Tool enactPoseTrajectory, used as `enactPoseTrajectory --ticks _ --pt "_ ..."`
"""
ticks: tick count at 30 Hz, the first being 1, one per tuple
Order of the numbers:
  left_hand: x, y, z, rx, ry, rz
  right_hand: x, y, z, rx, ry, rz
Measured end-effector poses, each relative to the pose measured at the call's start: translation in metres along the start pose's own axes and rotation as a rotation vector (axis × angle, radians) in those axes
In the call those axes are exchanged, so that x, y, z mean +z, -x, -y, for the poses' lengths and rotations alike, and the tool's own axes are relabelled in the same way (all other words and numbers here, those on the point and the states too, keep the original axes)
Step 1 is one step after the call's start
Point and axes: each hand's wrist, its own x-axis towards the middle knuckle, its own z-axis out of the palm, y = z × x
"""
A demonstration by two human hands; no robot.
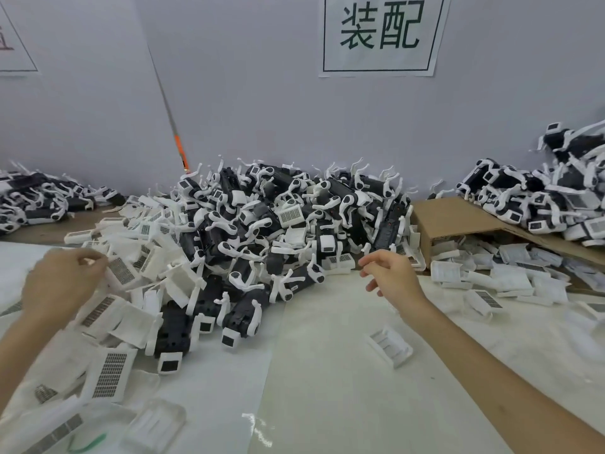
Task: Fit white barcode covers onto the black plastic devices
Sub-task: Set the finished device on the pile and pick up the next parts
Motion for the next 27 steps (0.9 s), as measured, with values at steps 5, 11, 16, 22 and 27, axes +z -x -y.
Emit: enactPoseTrajectory --ticks 5,11,16,22,27 --pt "-0.036 -0.001 -0.060 -0.019 0.198 -0.011 0.015 -0.009 -0.003 0.024 0.016 0.001" --pt "-0.037 0.060 -0.170 0.276 0.635 0.074 0.035 -0.019 0.003 -0.022 0.096 -0.015" --pt "0.023 0.159 -0.233 0.484 0.713 0.324 0.041 -0.028 0.014 -0.010 0.077 -0.023" --pt "0.073 0.198 -0.244 0.473 0.705 0.597 0.028 -0.037 0.016 -0.024 0.123 -0.024" --pt "0.077 0.202 -0.229 0.357 0.856 0.455 0.030 -0.050 0.012 -0.184 0.267 0.016"
